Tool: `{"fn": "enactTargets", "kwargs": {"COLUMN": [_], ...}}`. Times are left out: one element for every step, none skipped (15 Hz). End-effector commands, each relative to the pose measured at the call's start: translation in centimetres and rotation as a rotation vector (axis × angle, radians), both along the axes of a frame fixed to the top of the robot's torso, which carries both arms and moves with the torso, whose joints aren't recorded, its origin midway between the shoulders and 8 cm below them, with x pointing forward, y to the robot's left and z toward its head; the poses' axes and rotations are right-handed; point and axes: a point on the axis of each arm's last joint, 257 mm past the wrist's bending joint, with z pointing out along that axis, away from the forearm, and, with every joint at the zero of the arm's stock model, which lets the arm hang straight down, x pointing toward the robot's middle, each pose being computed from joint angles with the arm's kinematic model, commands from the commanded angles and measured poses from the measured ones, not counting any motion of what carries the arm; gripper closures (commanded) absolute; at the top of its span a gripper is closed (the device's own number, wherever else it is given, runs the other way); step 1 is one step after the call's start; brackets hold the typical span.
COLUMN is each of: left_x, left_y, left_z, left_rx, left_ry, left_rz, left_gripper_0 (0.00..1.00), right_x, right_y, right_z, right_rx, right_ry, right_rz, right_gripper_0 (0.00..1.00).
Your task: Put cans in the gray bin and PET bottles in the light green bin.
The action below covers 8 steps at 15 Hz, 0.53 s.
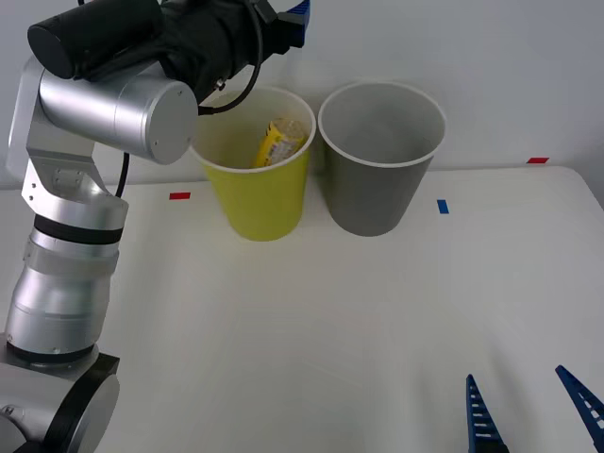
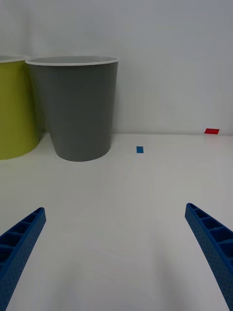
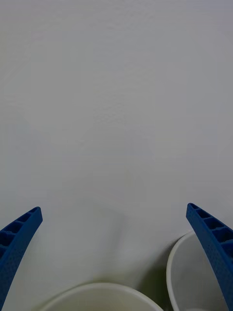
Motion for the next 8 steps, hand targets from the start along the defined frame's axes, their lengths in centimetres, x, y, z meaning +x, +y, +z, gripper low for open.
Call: {"fn": "enactTargets", "kwargs": {"left_x": [-0.4, -1.4, -2.5, -4.1, -5.3, -6.3, -7.3, -8.1], "left_y": [0.3, 0.5, 1.0, 1.5, 2.1, 2.7, 3.4, 3.9], "left_z": [-0.4, -0.7, -0.7, -0.9, -1.1, -1.1, -1.5, -2.0], "left_rx": [-0.004, 0.006, 0.013, 0.020, 0.024, 0.023, 0.018, 0.018], "left_ry": [0.012, 0.029, 0.040, 0.051, 0.054, 0.047, 0.041, 0.039], "left_rz": [-0.008, -0.012, -0.011, -0.008, -0.004, 0.004, 0.013, 0.017], "left_gripper_0": [0.00, 0.00, 0.00, 0.00, 0.00, 0.00, 0.00, 0.00], "right_x": [0.0, 0.0, 0.0, 0.0, 0.0, 0.0, 0.0, 0.0], "right_y": [0.0, 0.0, 0.0, 0.0, 0.0, 0.0, 0.0, 0.0], "right_z": [0.0, 0.0, 0.0, 0.0, 0.0, 0.0, 0.0, 0.0], "right_rx": [0.000, 0.000, 0.000, 0.000, 0.000, 0.000, 0.000, 0.000], "right_ry": [0.000, 0.000, 0.000, 0.000, 0.000, 0.000, 0.000, 0.000], "right_rz": [0.000, 0.000, 0.000, 0.000, 0.000, 0.000, 0.000, 0.000], "right_gripper_0": [0.00, 0.00, 0.00, 0.00, 0.00, 0.00, 0.00, 0.00]}}
